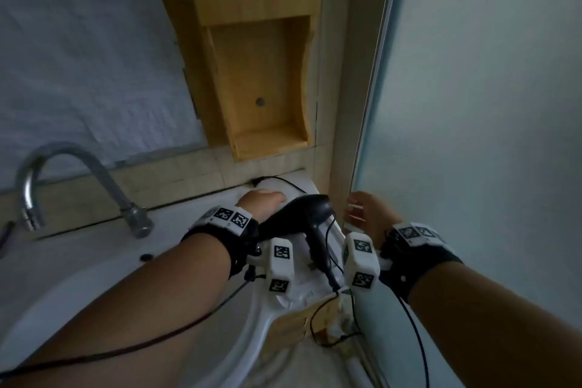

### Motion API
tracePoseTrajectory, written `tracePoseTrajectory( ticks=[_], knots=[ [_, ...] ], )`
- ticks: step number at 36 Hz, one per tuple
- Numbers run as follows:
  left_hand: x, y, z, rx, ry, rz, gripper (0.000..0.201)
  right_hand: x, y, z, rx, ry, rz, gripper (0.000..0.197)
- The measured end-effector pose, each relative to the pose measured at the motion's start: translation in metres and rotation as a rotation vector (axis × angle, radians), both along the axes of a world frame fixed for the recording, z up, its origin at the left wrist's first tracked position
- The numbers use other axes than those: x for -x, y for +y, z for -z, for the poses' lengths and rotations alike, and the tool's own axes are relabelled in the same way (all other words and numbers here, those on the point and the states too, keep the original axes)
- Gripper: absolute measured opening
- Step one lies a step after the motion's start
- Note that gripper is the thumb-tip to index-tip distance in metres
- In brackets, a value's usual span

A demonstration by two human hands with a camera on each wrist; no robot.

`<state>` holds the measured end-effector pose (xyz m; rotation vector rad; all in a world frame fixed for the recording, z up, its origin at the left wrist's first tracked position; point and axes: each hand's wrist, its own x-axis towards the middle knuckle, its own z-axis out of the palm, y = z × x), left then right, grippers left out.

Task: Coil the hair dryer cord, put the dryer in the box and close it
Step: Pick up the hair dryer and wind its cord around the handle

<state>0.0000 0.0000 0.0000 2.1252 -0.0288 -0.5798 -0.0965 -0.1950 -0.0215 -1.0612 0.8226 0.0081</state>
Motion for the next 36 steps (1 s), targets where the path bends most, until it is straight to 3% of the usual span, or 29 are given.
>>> tracePoseTrajectory(
  ticks=[2, 8, 12, 22, 29, 33, 36],
  knots=[
    [-0.003, -0.005, 0.007, -0.035, 0.027, 0.06, 0.038, -0.007, -0.003, 0.01, 0.022, 0.051, -0.018, 0.013],
    [-0.017, -0.017, 0.036, -0.256, 0.023, 0.248, 0.04, -0.02, -0.011, 0.058, -0.015, 0.128, -0.088, 0.016],
    [-0.026, -0.023, 0.059, -0.246, 0.079, 0.153, 0.055, -0.028, -0.017, 0.082, 0.007, 0.216, -0.133, 0.009],
    [-0.04, -0.03, 0.096, -0.322, 0.093, 0.14, 0.088, -0.039, -0.017, 0.111, 0.041, 0.338, -0.255, 0.015],
    [-0.047, -0.033, 0.109, -0.371, 0.08, 0.171, 0.097, -0.048, -0.009, 0.116, 0.079, 0.354, -0.34, 0.037],
    [-0.051, -0.035, 0.115, -0.416, 0.053, 0.203, 0.105, -0.052, -0.007, 0.124, 0.11, 0.367, -0.448, 0.063],
    [-0.051, -0.035, 0.118, -0.454, 0.002, 0.223, 0.099, -0.055, 0.0, 0.125, 0.159, 0.348, -0.504, 0.062]
  ],
)
